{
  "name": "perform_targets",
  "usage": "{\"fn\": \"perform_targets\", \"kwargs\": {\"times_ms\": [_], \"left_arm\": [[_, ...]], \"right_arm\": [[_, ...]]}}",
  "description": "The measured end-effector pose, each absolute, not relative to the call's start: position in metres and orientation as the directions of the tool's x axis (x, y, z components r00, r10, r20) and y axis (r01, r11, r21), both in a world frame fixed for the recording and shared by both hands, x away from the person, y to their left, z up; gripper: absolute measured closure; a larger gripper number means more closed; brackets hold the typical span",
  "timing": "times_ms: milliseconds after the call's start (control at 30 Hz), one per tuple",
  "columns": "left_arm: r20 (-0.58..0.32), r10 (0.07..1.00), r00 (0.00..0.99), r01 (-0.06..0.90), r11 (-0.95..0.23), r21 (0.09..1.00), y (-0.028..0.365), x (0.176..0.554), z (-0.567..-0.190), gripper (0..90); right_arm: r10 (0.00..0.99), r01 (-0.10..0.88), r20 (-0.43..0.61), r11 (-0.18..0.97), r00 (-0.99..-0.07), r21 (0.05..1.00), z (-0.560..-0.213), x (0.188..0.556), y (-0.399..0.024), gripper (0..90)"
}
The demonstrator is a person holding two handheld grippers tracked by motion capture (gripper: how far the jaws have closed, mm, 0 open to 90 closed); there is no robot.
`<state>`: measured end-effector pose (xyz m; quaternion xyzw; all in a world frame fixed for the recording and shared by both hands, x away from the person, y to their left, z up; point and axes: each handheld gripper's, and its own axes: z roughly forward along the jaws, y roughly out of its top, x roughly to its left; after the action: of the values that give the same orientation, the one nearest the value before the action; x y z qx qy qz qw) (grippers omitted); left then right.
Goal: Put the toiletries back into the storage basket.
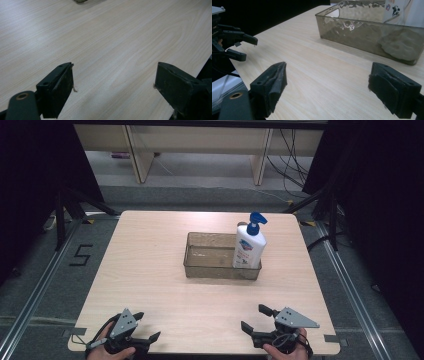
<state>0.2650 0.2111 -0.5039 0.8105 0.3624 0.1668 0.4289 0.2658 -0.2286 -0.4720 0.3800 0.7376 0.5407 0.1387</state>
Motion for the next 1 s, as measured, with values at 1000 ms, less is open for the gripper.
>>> {"fn": "perform_targets", "kwargs": {"times_ms": [1000], "left_arm": [[-0.033, 0.734, 0.679, 0.447, -0.376, 0.812, 0.2117, 0.2660, -0.5039, 14.8]], "right_arm": [[0.716, 0.386, 0.159, 0.165, -0.680, 0.908, -0.4738, 0.2621, -0.2299, 15.3]]}}
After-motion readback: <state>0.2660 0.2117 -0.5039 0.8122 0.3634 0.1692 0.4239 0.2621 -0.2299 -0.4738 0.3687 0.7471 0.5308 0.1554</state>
